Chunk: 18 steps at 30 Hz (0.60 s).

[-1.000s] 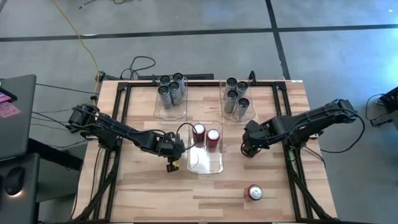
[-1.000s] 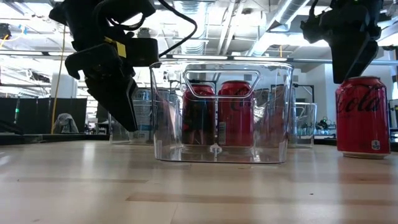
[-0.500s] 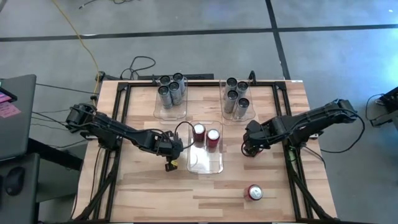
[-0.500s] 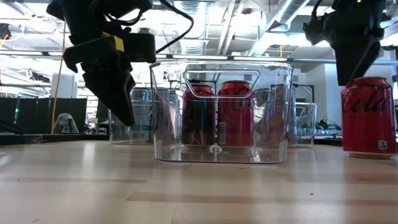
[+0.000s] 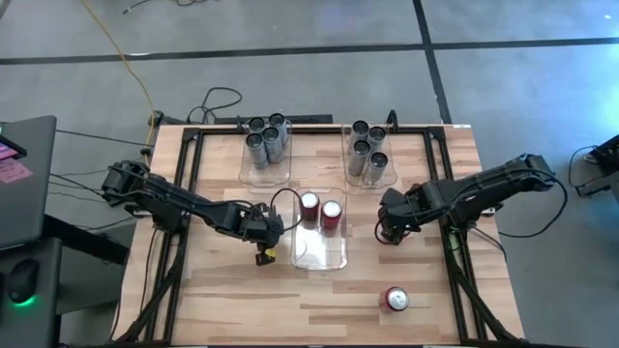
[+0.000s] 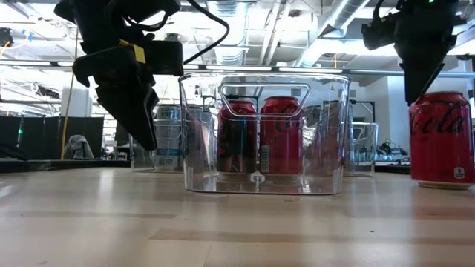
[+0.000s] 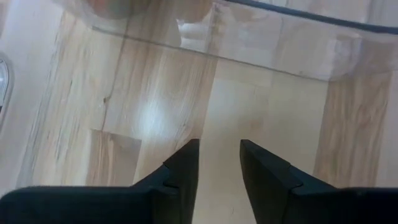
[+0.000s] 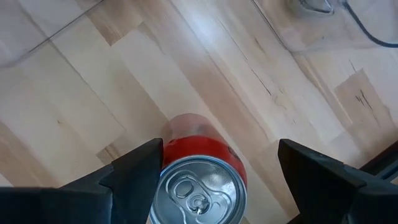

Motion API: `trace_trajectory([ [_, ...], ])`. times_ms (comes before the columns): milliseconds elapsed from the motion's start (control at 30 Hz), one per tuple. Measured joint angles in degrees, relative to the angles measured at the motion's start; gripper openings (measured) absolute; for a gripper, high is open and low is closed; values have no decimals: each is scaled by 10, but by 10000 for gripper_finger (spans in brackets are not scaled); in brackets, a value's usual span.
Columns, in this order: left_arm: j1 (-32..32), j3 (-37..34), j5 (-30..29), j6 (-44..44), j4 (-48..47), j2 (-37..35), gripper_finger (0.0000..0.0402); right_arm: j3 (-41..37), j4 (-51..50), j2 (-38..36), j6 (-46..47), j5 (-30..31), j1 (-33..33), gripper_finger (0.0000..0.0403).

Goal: Sort soda cans
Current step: Put the red soda can into the center transparent bin

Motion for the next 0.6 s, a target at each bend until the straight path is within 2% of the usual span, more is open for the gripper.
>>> trace_trajectory([
  [233, 0, 0, 0, 0, -39, 0, 167, 0, -4, 0, -1, 0, -31, 336],
  [367, 0, 0, 0, -9, -90, 0, 181, 0, -18, 0, 1, -3, -59, 336],
  [600, 0, 0, 4, -24, -132, 0, 182, 0, -18, 0, -2, -92, -75, 336],
])
